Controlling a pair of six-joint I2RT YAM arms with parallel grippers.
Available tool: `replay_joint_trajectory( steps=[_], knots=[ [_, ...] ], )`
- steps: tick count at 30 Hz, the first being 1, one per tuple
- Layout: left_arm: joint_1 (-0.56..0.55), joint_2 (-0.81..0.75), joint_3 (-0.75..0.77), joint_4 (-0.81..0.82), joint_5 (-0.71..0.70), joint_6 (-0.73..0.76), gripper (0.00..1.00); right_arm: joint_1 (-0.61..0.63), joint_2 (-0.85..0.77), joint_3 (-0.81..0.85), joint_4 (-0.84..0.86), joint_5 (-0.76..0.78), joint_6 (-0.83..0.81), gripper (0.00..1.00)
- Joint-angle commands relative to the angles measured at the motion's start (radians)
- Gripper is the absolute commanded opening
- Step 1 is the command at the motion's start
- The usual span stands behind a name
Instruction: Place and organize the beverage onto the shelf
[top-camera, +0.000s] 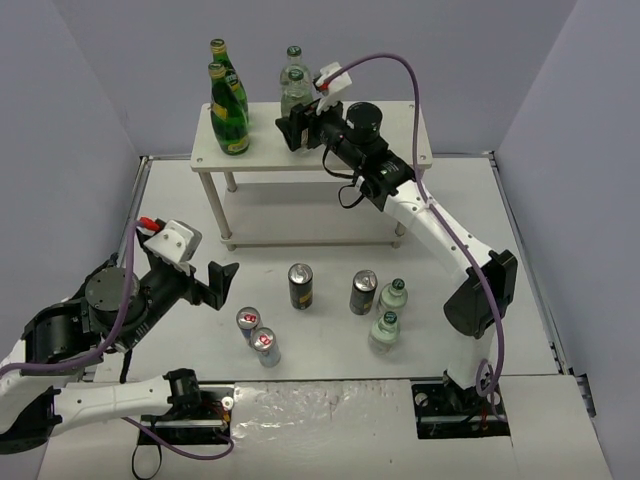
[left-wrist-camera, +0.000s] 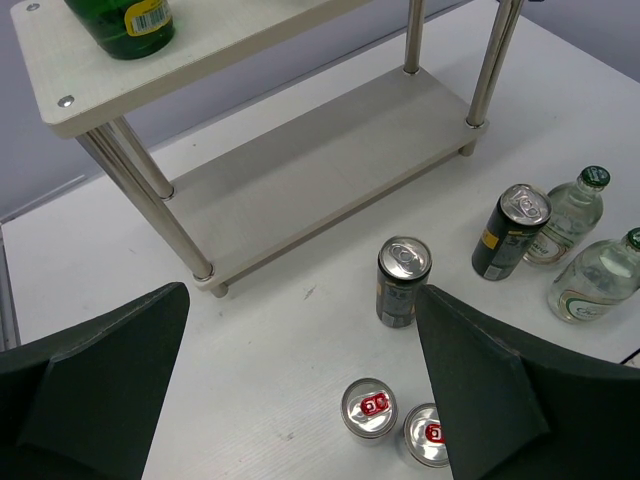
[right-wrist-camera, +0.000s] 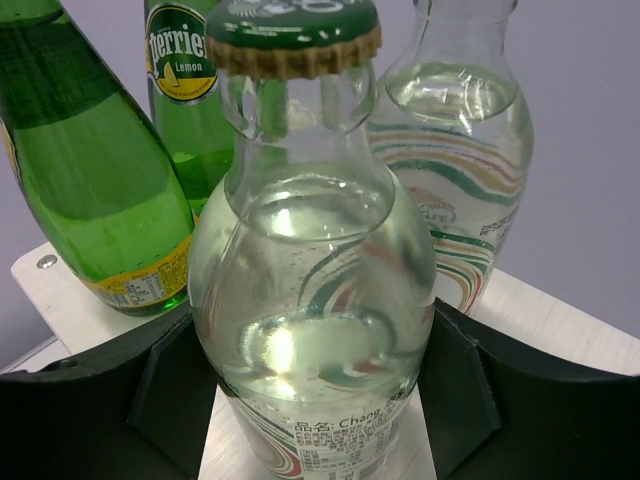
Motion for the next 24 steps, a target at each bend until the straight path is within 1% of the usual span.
replay_joint_trajectory(
  steps=[1,3,8,9,10,12,18,21,24],
  knots=[
    [0.004,-0.001,0.015,0.031,0.007,-0.012,0.94,0.022,-0.051,-0.035,0.034,0.110,-0.019,0.59],
    [0.004,-0.001,0.013,0.031,0.010,-0.012,0.94,0.022,-0.064,-0.046,0.032,0.133,0.018,0.60],
    [0.004,0.000,0.018,0.029,0.008,-0.012,0.94,0.023,-0.095,-0.084,0.035,0.135,0.040,0.78],
    [0.004,0.003,0.019,0.026,0.007,-0.012,0.94,0.023,-0.100,-0.089,0.034,0.136,0.043,0.82],
    [0.004,0.005,0.021,0.026,0.004,-0.012,0.94,0.023,-0.104,-0.093,0.034,0.139,0.046,0.92],
    [0.004,0.006,0.024,0.022,0.002,-0.014,0.94,0.023,-0.123,-0.109,0.032,0.144,0.054,1.00],
    [0.004,0.036,0.036,0.012,0.011,-0.021,0.94,0.022,-0.187,-0.153,0.005,0.130,0.070,1.00],
    [0.004,0.057,0.053,0.018,0.028,-0.032,0.94,0.020,-0.245,-0.181,-0.027,0.092,0.069,1.00],
    [0.004,0.083,0.058,0.044,0.059,-0.041,0.94,0.020,-0.328,-0.257,-0.073,0.060,0.054,1.00]
  ],
)
